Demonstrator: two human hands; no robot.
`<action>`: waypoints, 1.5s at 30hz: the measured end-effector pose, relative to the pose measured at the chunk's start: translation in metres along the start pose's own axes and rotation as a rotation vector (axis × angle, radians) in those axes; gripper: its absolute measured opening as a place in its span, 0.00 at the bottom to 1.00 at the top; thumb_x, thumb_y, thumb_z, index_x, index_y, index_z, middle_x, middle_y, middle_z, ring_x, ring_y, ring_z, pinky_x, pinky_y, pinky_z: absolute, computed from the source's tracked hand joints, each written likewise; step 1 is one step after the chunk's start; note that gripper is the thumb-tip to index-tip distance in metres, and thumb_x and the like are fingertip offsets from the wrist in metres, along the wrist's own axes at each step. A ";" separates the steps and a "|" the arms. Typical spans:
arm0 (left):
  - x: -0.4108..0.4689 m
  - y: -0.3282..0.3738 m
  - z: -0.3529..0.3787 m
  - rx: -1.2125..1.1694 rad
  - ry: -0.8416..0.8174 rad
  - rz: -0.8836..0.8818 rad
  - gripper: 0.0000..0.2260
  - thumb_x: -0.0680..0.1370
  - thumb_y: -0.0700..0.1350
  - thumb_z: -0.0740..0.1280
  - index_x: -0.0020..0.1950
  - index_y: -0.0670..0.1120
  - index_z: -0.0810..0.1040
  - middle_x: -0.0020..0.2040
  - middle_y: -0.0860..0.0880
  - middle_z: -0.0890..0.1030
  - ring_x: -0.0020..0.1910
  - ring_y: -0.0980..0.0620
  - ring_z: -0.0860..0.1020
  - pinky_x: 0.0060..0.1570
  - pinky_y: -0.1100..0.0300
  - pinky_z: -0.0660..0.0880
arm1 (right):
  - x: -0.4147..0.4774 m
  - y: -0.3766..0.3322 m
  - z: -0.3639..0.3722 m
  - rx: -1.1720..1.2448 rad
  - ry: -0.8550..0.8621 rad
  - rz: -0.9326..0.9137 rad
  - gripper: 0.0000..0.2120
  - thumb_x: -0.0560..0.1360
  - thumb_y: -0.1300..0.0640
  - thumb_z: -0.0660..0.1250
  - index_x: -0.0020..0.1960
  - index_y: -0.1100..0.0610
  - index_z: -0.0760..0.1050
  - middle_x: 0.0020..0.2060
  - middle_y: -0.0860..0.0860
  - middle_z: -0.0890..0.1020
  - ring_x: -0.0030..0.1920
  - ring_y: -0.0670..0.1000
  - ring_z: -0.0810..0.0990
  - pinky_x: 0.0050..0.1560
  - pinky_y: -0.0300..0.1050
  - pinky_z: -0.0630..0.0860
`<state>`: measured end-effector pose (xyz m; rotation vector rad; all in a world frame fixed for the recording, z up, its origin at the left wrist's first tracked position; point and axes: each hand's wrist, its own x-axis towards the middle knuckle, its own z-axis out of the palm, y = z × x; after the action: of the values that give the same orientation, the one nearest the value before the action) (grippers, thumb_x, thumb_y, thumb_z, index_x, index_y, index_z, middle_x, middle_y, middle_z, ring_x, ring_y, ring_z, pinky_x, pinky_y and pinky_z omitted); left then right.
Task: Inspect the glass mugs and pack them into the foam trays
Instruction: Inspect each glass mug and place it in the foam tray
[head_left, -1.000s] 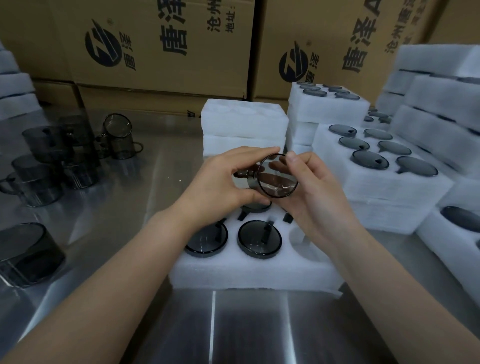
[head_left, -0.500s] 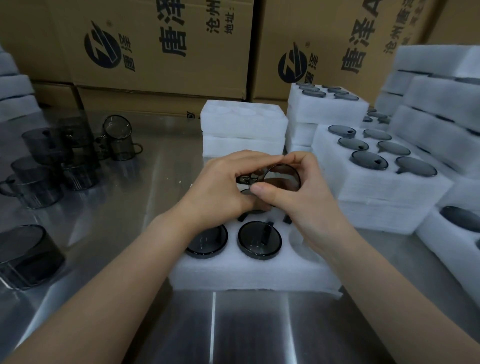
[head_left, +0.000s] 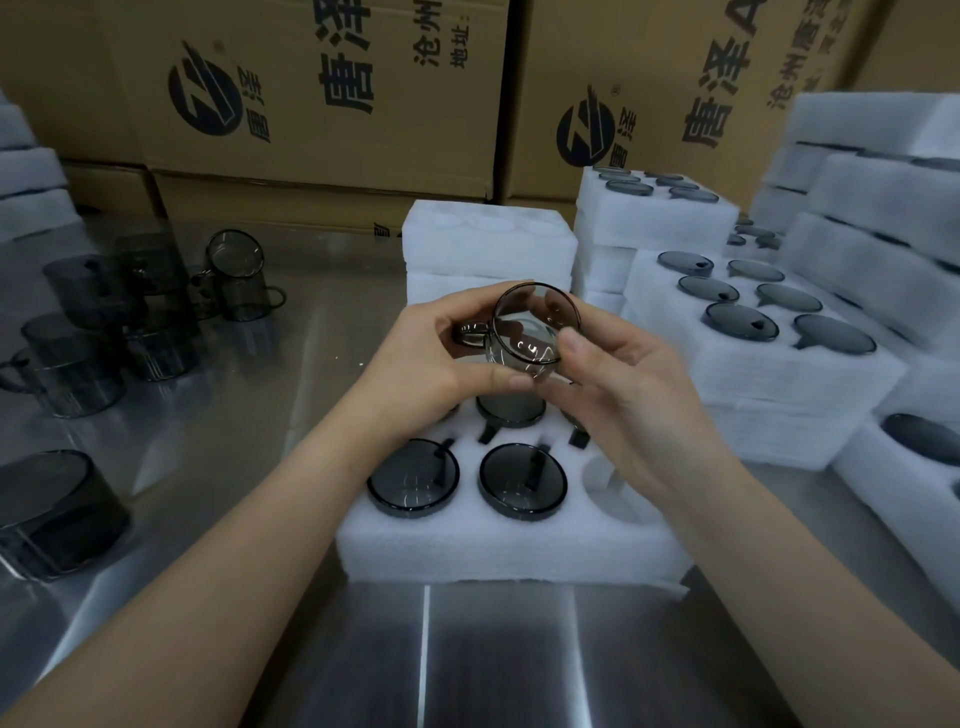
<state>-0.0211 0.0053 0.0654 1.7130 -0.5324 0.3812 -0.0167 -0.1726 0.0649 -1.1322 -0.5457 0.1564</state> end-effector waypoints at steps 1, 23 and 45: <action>0.000 -0.001 0.000 0.000 -0.007 -0.005 0.30 0.64 0.33 0.78 0.63 0.50 0.77 0.56 0.54 0.83 0.58 0.58 0.80 0.57 0.67 0.73 | 0.000 -0.001 0.000 0.001 0.012 0.001 0.17 0.75 0.62 0.65 0.62 0.63 0.77 0.55 0.61 0.83 0.57 0.59 0.82 0.55 0.54 0.80; -0.006 0.010 0.011 0.324 0.014 0.191 0.25 0.66 0.40 0.79 0.59 0.50 0.73 0.55 0.53 0.77 0.55 0.56 0.77 0.56 0.65 0.73 | 0.003 -0.003 0.001 -0.039 0.278 -0.008 0.13 0.81 0.57 0.59 0.52 0.56 0.83 0.50 0.52 0.84 0.50 0.51 0.83 0.50 0.50 0.80; -0.003 0.005 0.005 0.109 -0.202 -0.046 0.31 0.64 0.31 0.78 0.62 0.53 0.78 0.57 0.54 0.83 0.59 0.57 0.79 0.60 0.62 0.74 | -0.005 0.002 0.010 -0.496 0.297 -0.185 0.15 0.63 0.49 0.76 0.40 0.51 0.71 0.33 0.45 0.81 0.39 0.47 0.80 0.43 0.47 0.77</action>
<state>-0.0264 -0.0002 0.0669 1.8777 -0.6276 0.2080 -0.0253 -0.1655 0.0644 -1.5445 -0.4290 -0.3216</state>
